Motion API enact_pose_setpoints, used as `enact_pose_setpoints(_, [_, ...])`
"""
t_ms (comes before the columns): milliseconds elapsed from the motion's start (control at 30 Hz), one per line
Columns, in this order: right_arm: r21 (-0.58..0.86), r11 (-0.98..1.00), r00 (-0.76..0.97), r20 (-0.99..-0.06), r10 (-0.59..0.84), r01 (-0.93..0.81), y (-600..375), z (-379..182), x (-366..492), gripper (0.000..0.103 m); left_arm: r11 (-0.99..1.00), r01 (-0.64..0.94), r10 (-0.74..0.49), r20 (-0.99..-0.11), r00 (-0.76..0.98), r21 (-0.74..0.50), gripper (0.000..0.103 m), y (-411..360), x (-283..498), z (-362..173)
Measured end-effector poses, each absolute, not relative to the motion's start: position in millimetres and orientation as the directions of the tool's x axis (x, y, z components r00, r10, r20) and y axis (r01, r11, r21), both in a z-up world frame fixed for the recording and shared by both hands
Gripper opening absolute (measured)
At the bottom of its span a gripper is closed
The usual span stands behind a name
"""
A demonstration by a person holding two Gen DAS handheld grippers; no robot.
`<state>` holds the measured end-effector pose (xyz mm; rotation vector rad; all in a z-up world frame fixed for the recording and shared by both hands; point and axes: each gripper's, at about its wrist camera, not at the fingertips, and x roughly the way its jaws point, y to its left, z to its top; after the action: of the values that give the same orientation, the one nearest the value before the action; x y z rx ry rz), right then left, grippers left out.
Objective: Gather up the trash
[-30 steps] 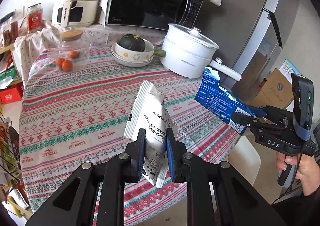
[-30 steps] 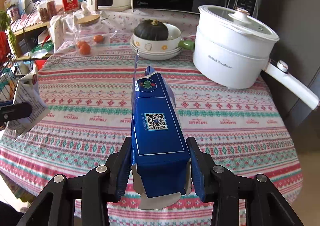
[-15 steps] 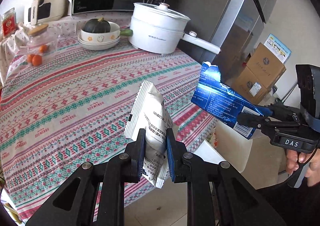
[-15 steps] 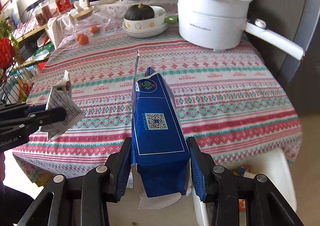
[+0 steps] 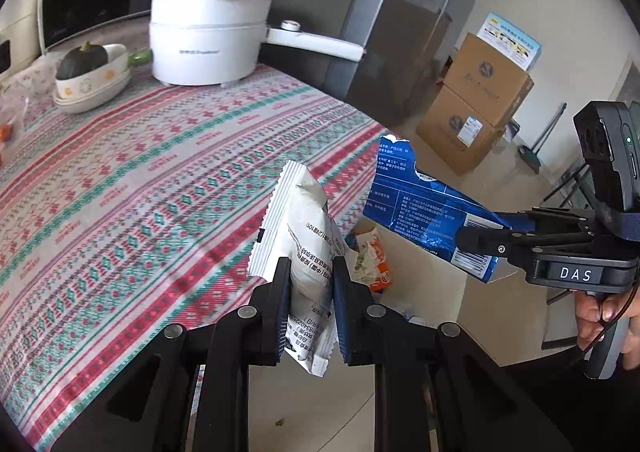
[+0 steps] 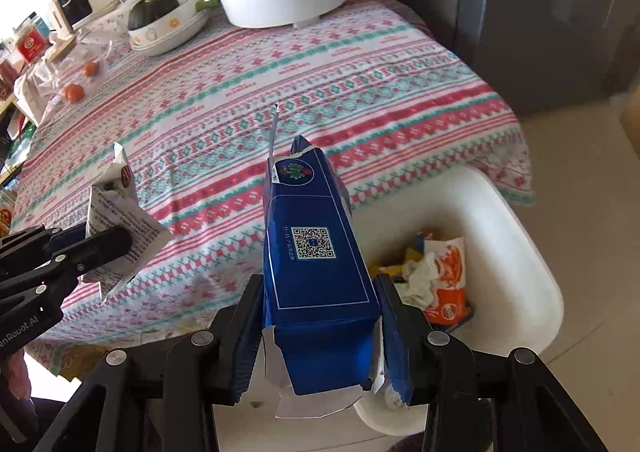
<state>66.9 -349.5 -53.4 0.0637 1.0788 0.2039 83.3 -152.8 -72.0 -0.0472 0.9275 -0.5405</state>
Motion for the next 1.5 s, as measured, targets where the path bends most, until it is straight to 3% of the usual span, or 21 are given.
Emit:
enact_pose_setpoints(600, [0.098, 0.993, 0.413, -0.909, 0.063, 0.065, -457.4, -76.8, 41.4, 0.048, 0.787, 0.572, -0.503, -0.776, 0.381, -0.230, 0.022, -278.5, 92.5, -119.2])
enact_pose_setpoints(667, [0.092, 0.993, 0.405, -0.913, 0.054, 0.075, -462.9, -79.7, 40.8, 0.048, 0.800, 0.567, -0.479, -0.778, 0.407, -0.196, 0.030, -282.6, 95.4, -121.8])
enact_pose_setpoints(733, [0.084, 0.994, 0.400, -0.915, 0.047, 0.076, -466.3, -82.4, 41.4, 0.048, 0.832, 0.541, -0.401, -0.808, 0.432, -0.124, 0.076, -287.8, 99.2, -126.0])
enact_pose_setpoints(767, [0.080, 0.994, 0.397, -0.917, 0.044, 0.075, -467.9, -83.7, 41.2, 0.048, 0.845, 0.523, -0.376, -0.817, 0.438, -0.109, 0.082, -287.1, 101.3, -127.5])
enact_pose_setpoints(1233, [0.082, 0.994, 0.396, -0.917, 0.046, 0.073, -461.4, -86.9, 52.7, 0.051, 0.885, 0.459, -0.311, -0.830, 0.463, -0.076, 0.101, -258.8, 103.0, -119.5])
enact_pose_setpoints(1300, [0.090, 0.994, 0.414, -0.908, 0.057, 0.061, -458.9, -85.5, 56.9, 0.063, 0.888, 0.454, -0.304, -0.829, 0.469, -0.069, 0.103, -253.3, 100.5, -117.0])
enact_pose_setpoints(1333, [0.089, 0.994, 0.423, -0.905, 0.055, 0.059, -458.4, -84.7, 59.2, 0.076, 0.889, 0.453, -0.303, -0.829, 0.470, -0.068, 0.103, -250.3, 99.1, -115.6])
enact_pose_setpoints(1367, [0.081, 0.994, 0.436, -0.899, 0.043, 0.069, -458.7, -82.9, 60.0, 0.081, 0.890, 0.451, -0.301, -0.828, 0.472, -0.067, 0.103, -247.4, 97.5, -113.9])
enact_pose_setpoints(1500, [0.095, 0.991, 0.454, -0.890, 0.043, 0.092, -459.4, -77.7, 60.9, 0.082, 0.895, 0.442, -0.291, -0.823, 0.489, -0.054, 0.103, -233.4, 90.2, -105.8])
